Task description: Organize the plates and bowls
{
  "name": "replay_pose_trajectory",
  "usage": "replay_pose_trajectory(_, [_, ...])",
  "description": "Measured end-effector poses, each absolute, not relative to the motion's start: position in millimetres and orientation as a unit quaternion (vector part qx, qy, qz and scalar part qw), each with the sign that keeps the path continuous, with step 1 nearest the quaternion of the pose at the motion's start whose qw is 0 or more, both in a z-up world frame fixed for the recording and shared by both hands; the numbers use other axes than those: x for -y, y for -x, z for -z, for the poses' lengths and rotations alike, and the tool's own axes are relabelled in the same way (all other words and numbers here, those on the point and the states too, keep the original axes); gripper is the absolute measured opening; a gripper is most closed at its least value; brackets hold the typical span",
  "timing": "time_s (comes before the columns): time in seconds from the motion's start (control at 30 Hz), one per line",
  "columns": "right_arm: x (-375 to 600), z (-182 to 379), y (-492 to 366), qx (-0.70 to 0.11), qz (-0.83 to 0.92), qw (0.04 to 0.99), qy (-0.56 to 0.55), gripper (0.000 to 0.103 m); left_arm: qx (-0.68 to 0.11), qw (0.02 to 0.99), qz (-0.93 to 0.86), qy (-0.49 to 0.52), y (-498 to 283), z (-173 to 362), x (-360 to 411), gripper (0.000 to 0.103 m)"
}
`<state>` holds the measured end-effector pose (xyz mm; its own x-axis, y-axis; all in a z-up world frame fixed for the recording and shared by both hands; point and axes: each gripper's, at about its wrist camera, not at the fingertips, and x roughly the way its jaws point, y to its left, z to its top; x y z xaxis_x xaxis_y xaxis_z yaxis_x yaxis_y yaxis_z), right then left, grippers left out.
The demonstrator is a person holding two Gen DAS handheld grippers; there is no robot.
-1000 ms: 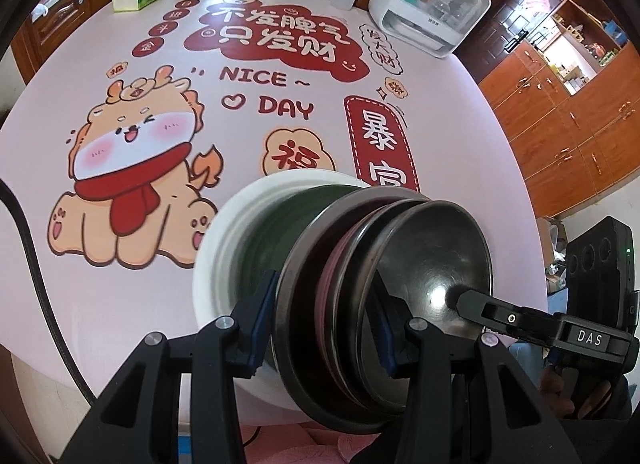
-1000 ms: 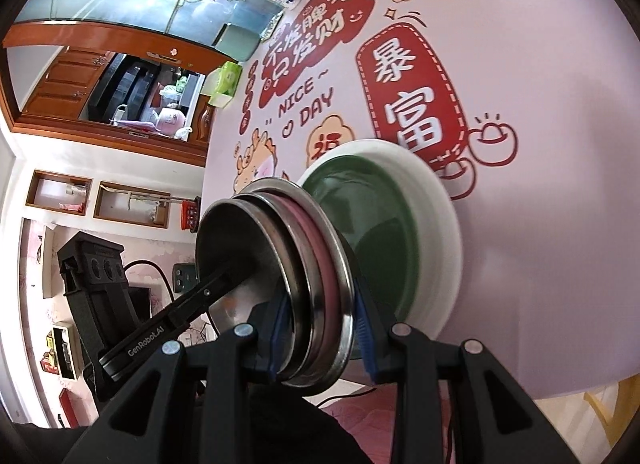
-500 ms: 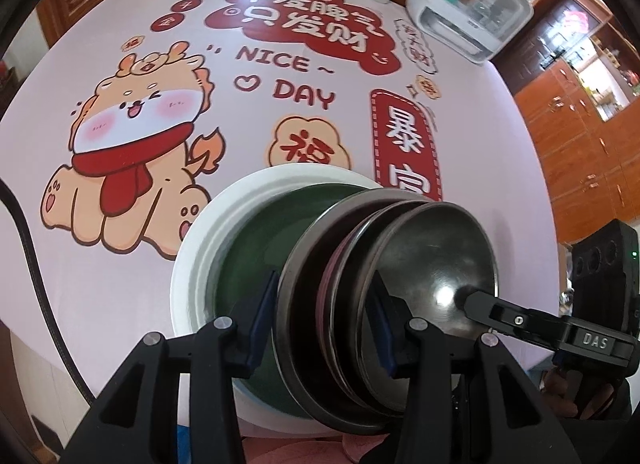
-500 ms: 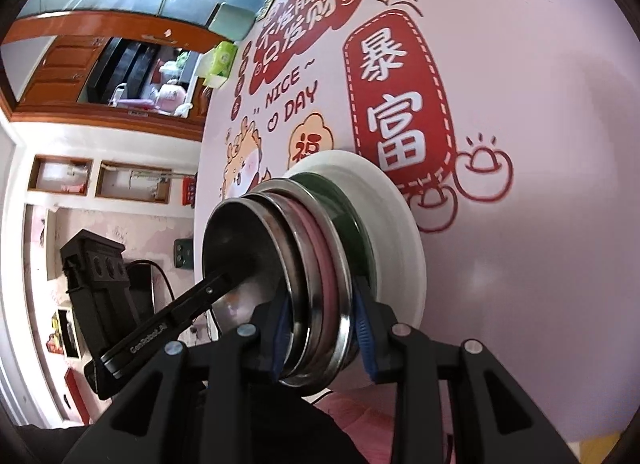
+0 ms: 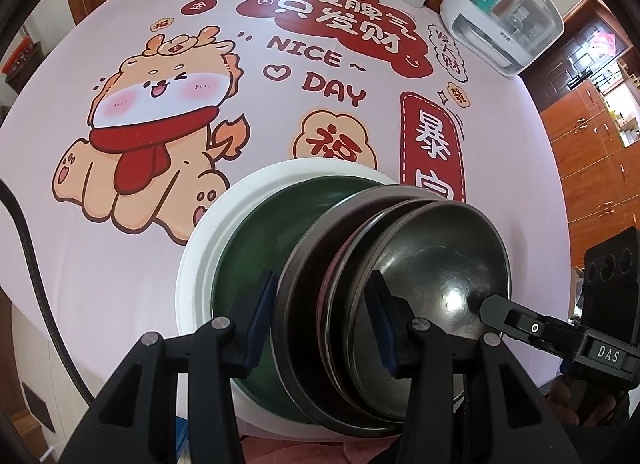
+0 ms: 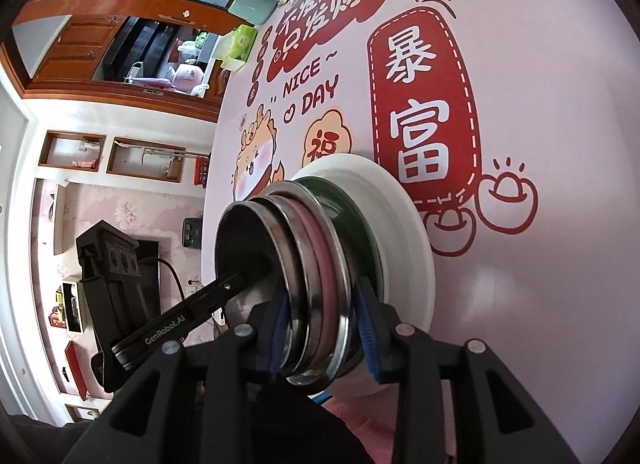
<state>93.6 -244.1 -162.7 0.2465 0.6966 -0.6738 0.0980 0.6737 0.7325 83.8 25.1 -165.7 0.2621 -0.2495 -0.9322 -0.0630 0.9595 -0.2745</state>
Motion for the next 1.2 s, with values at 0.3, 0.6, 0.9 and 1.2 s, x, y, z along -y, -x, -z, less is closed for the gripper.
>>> replay_pose_trajectory(0.3, [243, 152, -83, -0.557, -0.198, 0.736, -0.33, 0.035, -0.593, 0.796, 0.048, 0.112, -83, 156, -26, 0.047])
replay_pose_trajectory(0.6, [237, 133, -64, -0.531, -0.164, 0.772, -0.31, 0.048, -0.55, 0.823, 0.063, 0.13, -79, 127, -49, 0.062])
replay_pose_trajectory(0.9, [221, 117, -38, -0.502, -0.114, 0.797, -0.318, 0.059, -0.537, 0.834, 0.075, 0.098, -64, 106, -66, 0.063])
replay_pose_trajectory(1.2, [176, 88, -5, -0.476, -0.08, 0.828, -0.285, 0.07, -0.521, 0.845, 0.103, 0.069, -31, 81, -96, 0.069])
